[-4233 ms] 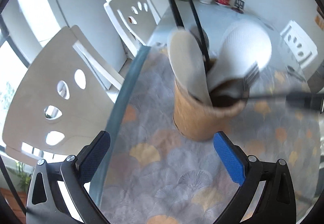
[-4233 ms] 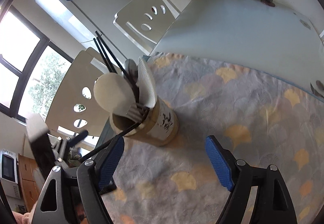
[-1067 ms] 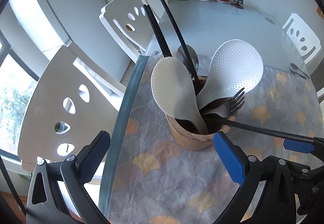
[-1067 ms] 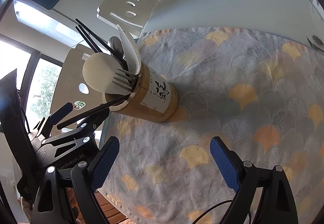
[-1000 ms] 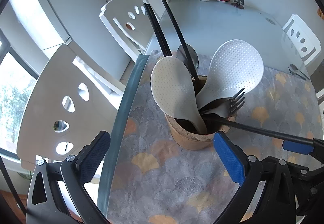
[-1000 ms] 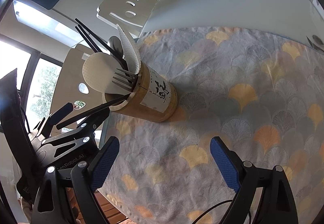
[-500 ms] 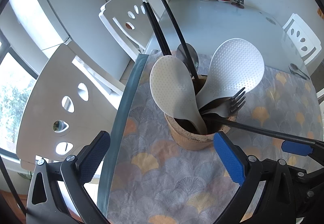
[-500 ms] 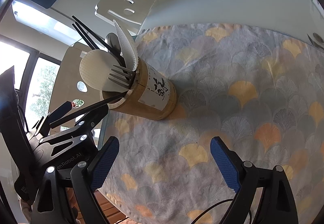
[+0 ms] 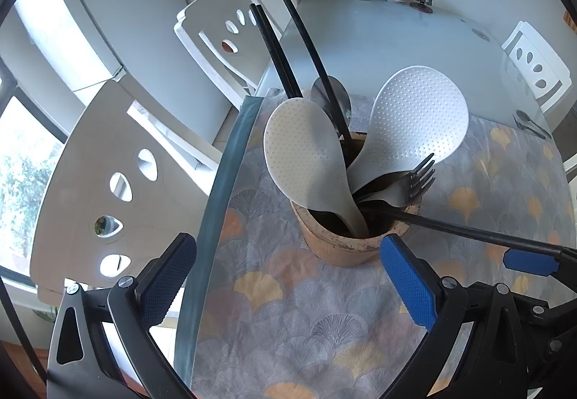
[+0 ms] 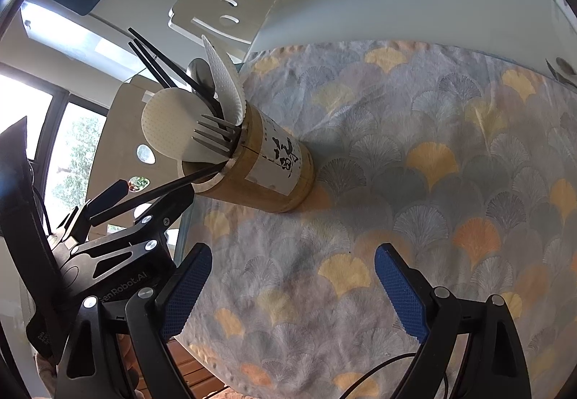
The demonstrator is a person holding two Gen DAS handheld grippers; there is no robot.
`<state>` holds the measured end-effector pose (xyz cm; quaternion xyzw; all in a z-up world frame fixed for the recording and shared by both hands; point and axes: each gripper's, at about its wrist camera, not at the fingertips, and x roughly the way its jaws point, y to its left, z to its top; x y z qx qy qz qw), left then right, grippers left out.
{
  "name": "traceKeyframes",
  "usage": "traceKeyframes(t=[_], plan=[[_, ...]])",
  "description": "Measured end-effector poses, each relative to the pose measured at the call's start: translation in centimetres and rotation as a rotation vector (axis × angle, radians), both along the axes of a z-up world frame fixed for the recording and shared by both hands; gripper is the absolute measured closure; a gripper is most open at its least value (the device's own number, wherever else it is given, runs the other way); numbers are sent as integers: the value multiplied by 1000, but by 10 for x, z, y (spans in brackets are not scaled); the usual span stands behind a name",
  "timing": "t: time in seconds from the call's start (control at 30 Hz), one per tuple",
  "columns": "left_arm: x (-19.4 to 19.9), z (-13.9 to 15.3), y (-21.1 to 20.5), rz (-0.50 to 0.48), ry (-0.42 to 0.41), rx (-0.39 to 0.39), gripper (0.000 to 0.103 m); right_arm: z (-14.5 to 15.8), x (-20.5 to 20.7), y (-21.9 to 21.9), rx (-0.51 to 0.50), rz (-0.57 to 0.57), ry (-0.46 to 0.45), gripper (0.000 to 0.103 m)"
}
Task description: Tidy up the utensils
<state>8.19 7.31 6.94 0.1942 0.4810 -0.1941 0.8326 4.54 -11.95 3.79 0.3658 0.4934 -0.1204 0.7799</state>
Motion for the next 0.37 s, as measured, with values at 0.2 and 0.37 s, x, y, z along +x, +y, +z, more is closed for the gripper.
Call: traceKeyframes(t=[0.2,0.37], plan=[[-3,2,1,-7,-5,-4,1,3,-2,0,-5,1,-2,12],[-6,4,1,-13,-3,-4,1,6,-4,1,-11,-2,-1,12]])
